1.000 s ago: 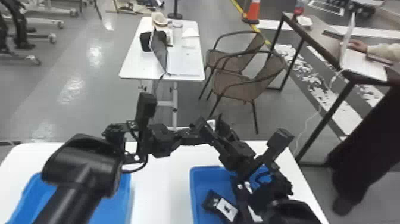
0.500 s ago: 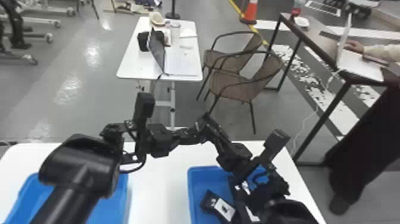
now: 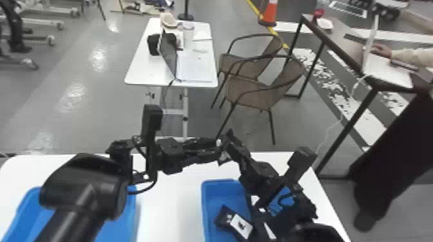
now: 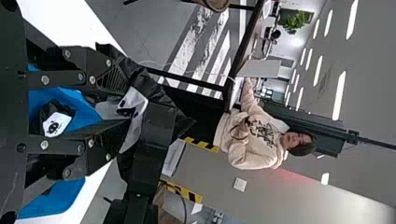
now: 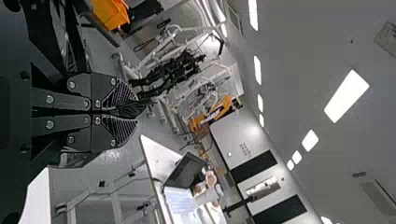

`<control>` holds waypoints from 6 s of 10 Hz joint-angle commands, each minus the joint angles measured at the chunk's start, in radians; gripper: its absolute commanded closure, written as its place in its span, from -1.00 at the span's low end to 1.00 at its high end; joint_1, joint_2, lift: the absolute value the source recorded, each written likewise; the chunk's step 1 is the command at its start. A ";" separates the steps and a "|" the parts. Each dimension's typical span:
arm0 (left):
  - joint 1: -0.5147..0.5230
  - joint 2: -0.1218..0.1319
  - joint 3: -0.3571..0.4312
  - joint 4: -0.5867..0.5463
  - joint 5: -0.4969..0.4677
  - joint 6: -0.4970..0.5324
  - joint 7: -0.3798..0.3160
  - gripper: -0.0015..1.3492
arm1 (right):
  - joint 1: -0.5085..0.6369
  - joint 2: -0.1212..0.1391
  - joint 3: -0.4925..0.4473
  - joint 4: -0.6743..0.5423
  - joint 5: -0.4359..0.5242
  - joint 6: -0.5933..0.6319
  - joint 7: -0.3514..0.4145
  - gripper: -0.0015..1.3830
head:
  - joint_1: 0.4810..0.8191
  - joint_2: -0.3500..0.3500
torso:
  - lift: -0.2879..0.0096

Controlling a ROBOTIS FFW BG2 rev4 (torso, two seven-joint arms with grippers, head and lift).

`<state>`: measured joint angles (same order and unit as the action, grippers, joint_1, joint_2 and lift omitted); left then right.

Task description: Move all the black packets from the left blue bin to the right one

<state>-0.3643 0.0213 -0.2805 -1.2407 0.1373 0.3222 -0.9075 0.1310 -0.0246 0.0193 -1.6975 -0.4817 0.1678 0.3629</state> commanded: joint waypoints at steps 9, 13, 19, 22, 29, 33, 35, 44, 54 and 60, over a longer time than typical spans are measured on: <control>0.432 0.015 0.481 -0.453 -0.047 0.077 0.090 -1.00 | 0.114 0.000 -0.133 0.065 -0.040 0.044 -0.059 0.86 | 0.27 -0.27 | 0.94; 0.440 0.015 0.535 -0.480 -0.038 0.080 0.098 -1.00 | 0.081 0.000 -0.111 0.222 -0.267 0.068 0.002 0.86 | 0.27 0.00 | 0.94; 0.433 0.011 0.537 -0.485 -0.031 0.067 0.098 -0.93 | 0.099 0.005 -0.162 0.185 -0.018 -0.037 -0.154 -0.74 | 0.27 -0.05 | 0.94; 0.452 0.008 0.552 -0.505 -0.033 0.009 0.110 -0.94 | 0.197 0.014 -0.151 -0.017 0.215 -0.238 -0.162 -0.69 | 0.27 -0.18 | 0.94; 0.844 -0.024 0.572 -0.537 -0.111 -0.525 0.323 -0.80 | 0.449 0.025 -0.137 -0.080 0.413 -0.499 -0.159 -0.65 | 0.27 -0.04 | 0.94; 0.960 -0.024 0.570 -0.571 -0.100 -0.575 0.424 -0.80 | 0.568 0.025 -0.131 -0.099 0.495 -0.580 -0.246 -0.66 | 0.27 0.13 | 0.94; 0.952 -0.024 0.557 -0.571 -0.102 -0.562 0.424 -0.80 | 0.570 0.025 -0.128 -0.099 0.499 -0.580 -0.246 -0.65 | 0.27 0.13 | 0.94; 0.935 -0.024 0.538 -0.568 -0.094 -0.529 0.426 -0.80 | 0.575 0.025 -0.127 -0.106 0.479 -0.556 -0.246 -0.65 | 0.27 0.05 | 0.94; 0.938 -0.024 0.537 -0.566 -0.087 -0.519 0.426 -0.80 | 0.581 0.025 -0.125 -0.117 0.471 -0.542 -0.246 -0.65 | 0.27 0.06 | 0.94; 0.938 -0.024 0.537 -0.566 -0.085 -0.514 0.424 -0.80 | 0.581 0.025 -0.127 -0.117 0.465 -0.537 -0.246 -0.65 | 0.27 0.05 | 0.94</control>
<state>0.5737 0.0015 0.2562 -1.8070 0.0523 -0.1916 -0.4826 0.7117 0.0000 -0.1074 -1.8144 -0.0171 -0.3696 0.1165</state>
